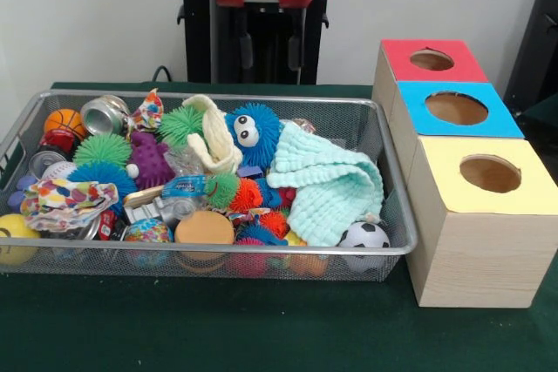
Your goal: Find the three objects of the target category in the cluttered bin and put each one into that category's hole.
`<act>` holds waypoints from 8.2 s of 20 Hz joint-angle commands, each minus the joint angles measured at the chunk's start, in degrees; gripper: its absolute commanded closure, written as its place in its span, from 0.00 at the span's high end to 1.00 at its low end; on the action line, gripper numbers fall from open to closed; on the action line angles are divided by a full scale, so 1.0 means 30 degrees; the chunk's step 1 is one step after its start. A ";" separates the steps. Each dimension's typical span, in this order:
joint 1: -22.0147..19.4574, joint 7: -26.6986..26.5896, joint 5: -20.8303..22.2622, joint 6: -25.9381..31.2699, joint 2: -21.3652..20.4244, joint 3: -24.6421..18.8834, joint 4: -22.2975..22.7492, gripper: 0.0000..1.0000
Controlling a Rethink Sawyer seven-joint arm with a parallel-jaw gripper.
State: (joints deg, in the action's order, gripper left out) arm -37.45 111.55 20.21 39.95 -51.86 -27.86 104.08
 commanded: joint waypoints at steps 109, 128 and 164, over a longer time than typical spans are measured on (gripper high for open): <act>0.1431 -1.6758 0.3880 1.8705 1.3495 -0.4224 -2.5180 1.00; 0.2394 -2.1213 1.4045 2.5240 1.6130 -1.3739 -3.0962 1.00; -0.1642 -0.4785 0.5473 1.6743 0.6867 -0.7150 -1.6315 1.00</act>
State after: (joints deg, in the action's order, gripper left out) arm -39.91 74.91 40.69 100.87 -20.84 -59.47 37.42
